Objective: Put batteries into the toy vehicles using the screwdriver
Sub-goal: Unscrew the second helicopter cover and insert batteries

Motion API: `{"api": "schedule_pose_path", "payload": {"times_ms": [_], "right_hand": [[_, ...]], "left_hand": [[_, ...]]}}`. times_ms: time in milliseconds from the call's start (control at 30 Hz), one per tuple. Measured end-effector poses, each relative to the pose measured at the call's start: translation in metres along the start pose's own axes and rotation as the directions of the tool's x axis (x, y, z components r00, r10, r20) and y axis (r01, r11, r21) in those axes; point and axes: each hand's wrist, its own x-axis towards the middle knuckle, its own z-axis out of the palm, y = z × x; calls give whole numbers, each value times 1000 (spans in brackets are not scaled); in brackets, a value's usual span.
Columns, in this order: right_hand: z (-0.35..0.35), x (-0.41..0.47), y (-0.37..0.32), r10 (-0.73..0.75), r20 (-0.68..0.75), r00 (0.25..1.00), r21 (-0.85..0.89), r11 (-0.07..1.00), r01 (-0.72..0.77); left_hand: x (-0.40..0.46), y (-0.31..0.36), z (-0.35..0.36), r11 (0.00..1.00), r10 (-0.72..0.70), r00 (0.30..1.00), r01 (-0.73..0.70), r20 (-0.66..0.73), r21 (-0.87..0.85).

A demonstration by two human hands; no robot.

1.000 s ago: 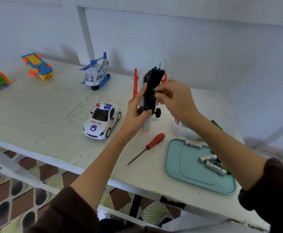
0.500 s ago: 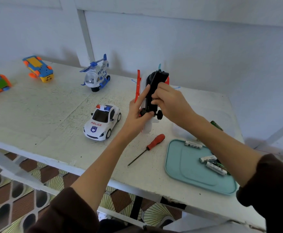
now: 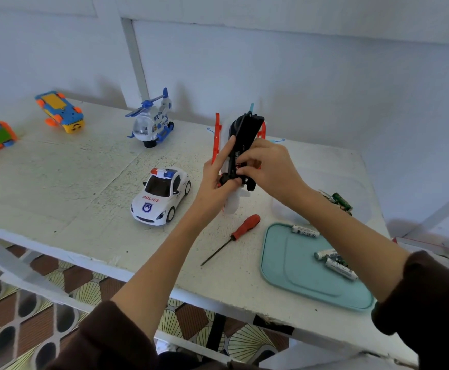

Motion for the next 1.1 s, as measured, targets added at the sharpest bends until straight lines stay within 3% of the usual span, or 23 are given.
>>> {"api": "schedule_pose_path", "payload": {"times_ms": [267, 433, 633, 867, 1000, 1100], "right_hand": [[-4, 4, -6, 185, 88, 979, 83, 978, -192], [-4, 2, -13, 180, 39, 983, 29, 983, -182], [-9, 10, -13, 246, 127, 961, -57, 969, -240], [1, 18, -16, 258, 119, 959, -197, 953, -232], [2, 15, -15, 256, 102, 961, -183, 954, -235], [-4, 9, -13, 227, 151, 962, -80, 973, -217]], "left_hand": [[-1, 1, 1, 1000, -8, 1000, 8, -18, 8], [-1, 1, 0, 1000, -19, 1000, 19, -23, 9], [1, 6, 5, 1000, -1, 1000, 1, -3, -27], [5, 5, 5, 997, -12, 1000, 12, -6, -81], [3, 7, 6, 998, -17, 1000, 17, -1, -59], [2, 5, 5, 998, -22, 1000, 22, -11, -56]]}}
